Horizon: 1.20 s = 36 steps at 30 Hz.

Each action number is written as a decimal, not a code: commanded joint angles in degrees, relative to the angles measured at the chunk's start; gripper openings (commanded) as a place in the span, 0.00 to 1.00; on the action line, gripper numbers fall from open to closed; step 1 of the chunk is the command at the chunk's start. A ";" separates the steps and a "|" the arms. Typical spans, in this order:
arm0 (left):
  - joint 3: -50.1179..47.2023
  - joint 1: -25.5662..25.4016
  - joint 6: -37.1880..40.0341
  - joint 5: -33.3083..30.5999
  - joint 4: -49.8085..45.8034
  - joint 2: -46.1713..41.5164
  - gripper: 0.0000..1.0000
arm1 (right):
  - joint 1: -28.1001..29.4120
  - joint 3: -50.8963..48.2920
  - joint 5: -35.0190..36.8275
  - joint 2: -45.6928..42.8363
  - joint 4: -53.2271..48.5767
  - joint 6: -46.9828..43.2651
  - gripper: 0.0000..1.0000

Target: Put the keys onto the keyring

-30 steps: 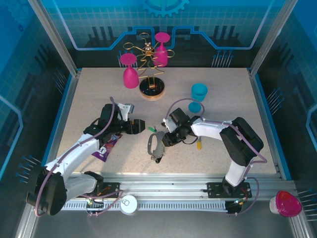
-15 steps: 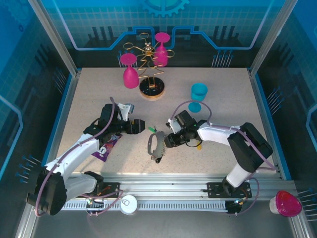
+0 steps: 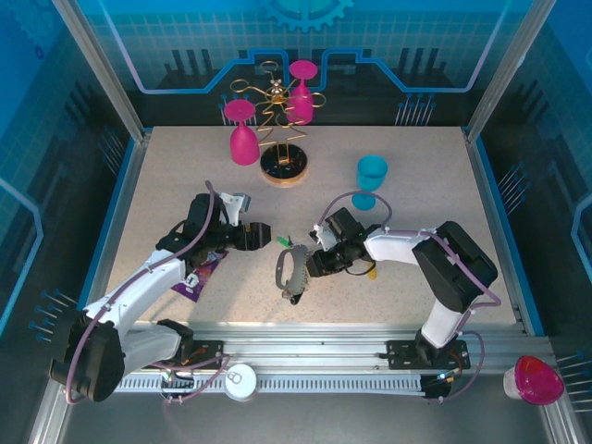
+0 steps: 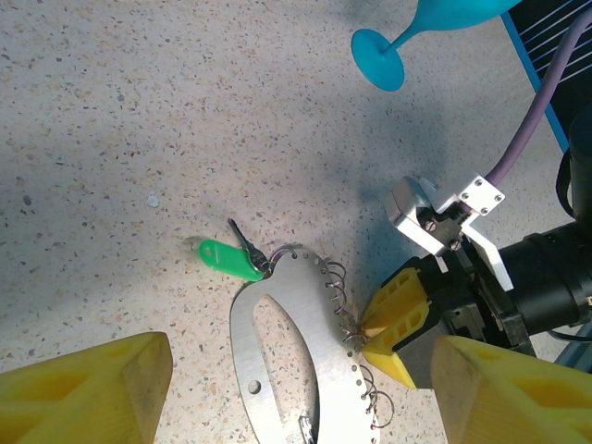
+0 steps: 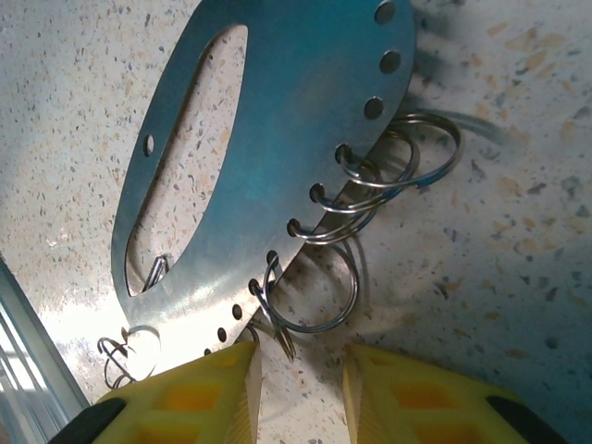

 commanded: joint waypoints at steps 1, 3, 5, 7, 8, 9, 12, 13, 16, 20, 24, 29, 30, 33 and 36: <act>-0.70 -0.20 -0.01 -0.17 0.56 -0.62 0.74 | 0.55 0.83 -2.88 2.30 3.48 0.83 0.29; -0.71 -0.19 0.00 -0.09 0.56 -0.46 0.74 | 0.71 0.85 -3.37 2.16 3.92 1.01 0.29; -0.76 -0.19 0.00 -0.09 0.56 -0.41 0.74 | 0.83 1.07 -3.59 2.31 4.02 1.02 0.29; -0.82 -0.20 -0.01 -0.08 0.50 -0.43 0.74 | 0.83 1.21 -3.85 2.46 4.11 1.04 0.28; -0.84 -0.21 -0.01 -0.08 0.53 -0.38 0.74 | 0.92 1.25 -3.89 2.56 4.12 1.06 0.28; -0.79 -0.14 0.08 -0.08 0.54 -0.41 0.74 | 0.92 1.30 -3.88 2.66 4.07 1.06 0.27; -0.84 -0.20 0.16 -0.08 0.38 -0.48 0.74 | 0.99 1.30 -4.07 2.67 4.12 1.07 0.25; -0.94 -0.18 0.21 -0.09 0.36 -0.47 0.74 | 0.99 1.39 -4.16 2.60 4.08 1.12 0.24; -0.92 -0.12 0.29 -0.16 0.40 -0.47 0.74 | 1.02 1.22 -4.25 2.29 3.94 1.03 0.21; -0.92 -0.19 0.35 -0.06 0.37 -0.48 0.74 | 1.02 1.21 -4.94 1.81 4.25 1.12 0.21; -0.92 -0.12 0.43 -0.18 0.31 -0.48 0.74 | 1.02 0.90 -5.38 1.26 4.82 1.47 0.21; -1.19 -0.17 0.52 -0.17 0.22 -0.48 0.74 | 1.02 1.51 -4.91 1.74 4.46 1.29 0.19; -1.19 -0.19 0.54 -0.18 0.17 -0.44 0.74 | 1.04 1.52 -4.87 1.86 4.47 1.25 0.19; -1.19 -0.14 0.70 -0.27 -0.08 -0.68 0.74 | 1.10 1.65 -4.78 2.19 4.46 1.25 0.17; -1.25 -0.15 0.97 -0.43 -0.31 -0.87 0.74 | 1.45 1.91 -4.70 2.23 4.21 1.02 0.16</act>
